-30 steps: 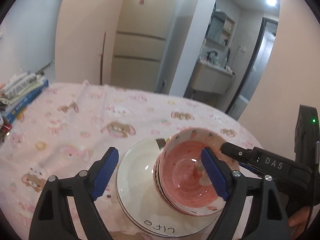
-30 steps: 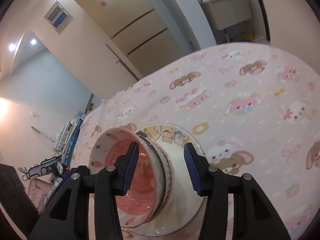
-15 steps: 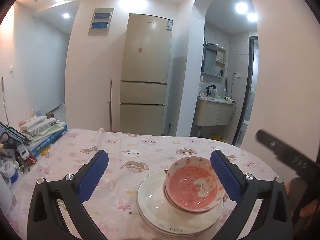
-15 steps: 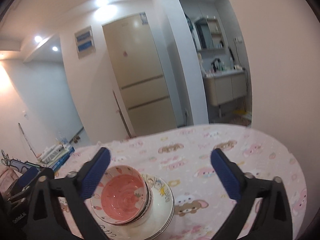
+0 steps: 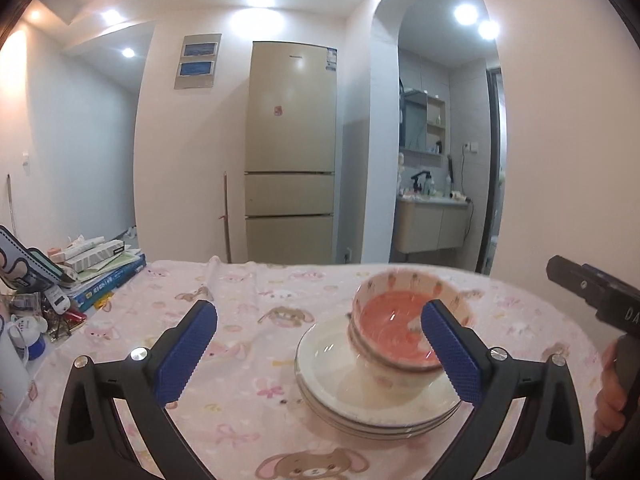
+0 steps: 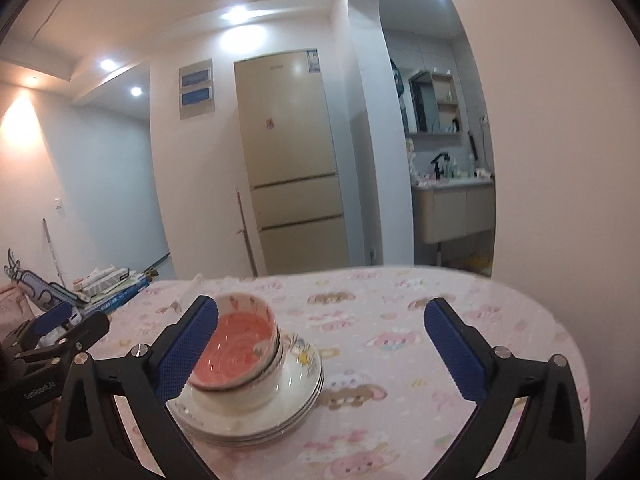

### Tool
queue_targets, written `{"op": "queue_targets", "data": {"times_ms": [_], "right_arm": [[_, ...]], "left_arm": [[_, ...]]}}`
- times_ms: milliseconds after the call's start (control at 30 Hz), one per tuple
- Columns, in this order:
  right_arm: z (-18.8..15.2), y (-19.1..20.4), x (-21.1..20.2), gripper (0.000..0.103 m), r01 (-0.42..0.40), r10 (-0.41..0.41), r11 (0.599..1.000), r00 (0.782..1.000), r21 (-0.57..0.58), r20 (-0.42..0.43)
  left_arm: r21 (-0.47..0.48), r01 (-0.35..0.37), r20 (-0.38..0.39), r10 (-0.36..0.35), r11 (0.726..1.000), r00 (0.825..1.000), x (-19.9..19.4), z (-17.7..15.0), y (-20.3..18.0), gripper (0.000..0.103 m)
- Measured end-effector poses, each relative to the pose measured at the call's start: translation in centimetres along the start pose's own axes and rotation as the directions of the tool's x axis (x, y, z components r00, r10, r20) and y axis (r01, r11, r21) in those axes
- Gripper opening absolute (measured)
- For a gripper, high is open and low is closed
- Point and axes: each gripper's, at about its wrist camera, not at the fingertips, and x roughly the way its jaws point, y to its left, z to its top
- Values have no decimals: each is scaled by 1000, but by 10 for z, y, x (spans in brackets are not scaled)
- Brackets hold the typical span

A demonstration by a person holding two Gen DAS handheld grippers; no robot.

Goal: Organize plates and bowls

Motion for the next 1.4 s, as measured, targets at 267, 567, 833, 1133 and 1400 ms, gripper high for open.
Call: {"op": "queue_targets", "data": {"times_ms": [267, 567, 833, 1133, 1400], "right_arm": [[-31, 2, 9, 103, 1, -1, 1000, 1000, -11, 0], [-50, 8, 18, 103, 13, -10, 998, 999, -57, 53], [-49, 3, 31, 103, 23, -22, 999, 1000, -40, 8], [-56, 6, 55, 103, 68, -76, 996, 989, -66, -128], [-56, 12, 46, 103, 14, -21, 996, 996, -83, -92]], "left_arm": [[-7, 28, 39, -28, 1000, 999, -5, -26, 2, 103], [-20, -14, 23, 14, 1000, 1000, 7, -40, 9, 103], [-3, -29, -26, 29, 1000, 999, 18, -44, 5, 103], [-11, -99, -40, 99, 995, 994, 22, -45, 8, 103], [-11, -100, -40, 99, 995, 994, 22, -45, 8, 103]]}}
